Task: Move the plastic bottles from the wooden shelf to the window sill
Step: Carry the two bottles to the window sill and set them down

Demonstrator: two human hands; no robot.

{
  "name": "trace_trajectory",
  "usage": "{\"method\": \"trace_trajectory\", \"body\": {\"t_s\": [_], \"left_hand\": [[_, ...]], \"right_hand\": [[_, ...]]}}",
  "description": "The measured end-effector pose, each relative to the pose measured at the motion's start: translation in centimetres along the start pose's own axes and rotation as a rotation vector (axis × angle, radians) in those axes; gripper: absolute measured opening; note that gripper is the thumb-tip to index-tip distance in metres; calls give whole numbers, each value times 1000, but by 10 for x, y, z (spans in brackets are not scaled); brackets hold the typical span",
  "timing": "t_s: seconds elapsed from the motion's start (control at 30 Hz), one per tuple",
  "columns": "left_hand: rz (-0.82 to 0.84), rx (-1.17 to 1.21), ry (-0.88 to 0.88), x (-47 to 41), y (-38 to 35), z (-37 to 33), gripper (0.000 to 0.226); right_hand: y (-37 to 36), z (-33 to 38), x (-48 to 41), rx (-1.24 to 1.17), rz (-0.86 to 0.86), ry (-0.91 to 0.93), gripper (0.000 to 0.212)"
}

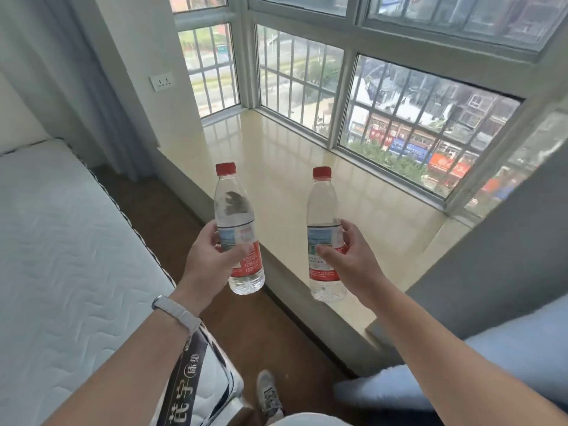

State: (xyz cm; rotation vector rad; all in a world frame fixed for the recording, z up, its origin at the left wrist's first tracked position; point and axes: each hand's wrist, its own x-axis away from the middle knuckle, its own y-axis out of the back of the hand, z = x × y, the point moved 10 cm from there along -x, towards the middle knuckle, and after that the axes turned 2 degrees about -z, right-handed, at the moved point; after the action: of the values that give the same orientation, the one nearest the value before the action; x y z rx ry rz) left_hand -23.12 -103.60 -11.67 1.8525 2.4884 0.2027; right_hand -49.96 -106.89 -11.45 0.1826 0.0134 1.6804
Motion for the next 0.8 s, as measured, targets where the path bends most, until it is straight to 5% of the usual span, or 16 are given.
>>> {"method": "trace_trajectory", "body": {"t_s": [0.8], "left_hand": [[-273, -40, 40, -199, 143, 20, 44]], "right_hand": [[-173, 56, -253, 109, 230, 41, 51]]}}
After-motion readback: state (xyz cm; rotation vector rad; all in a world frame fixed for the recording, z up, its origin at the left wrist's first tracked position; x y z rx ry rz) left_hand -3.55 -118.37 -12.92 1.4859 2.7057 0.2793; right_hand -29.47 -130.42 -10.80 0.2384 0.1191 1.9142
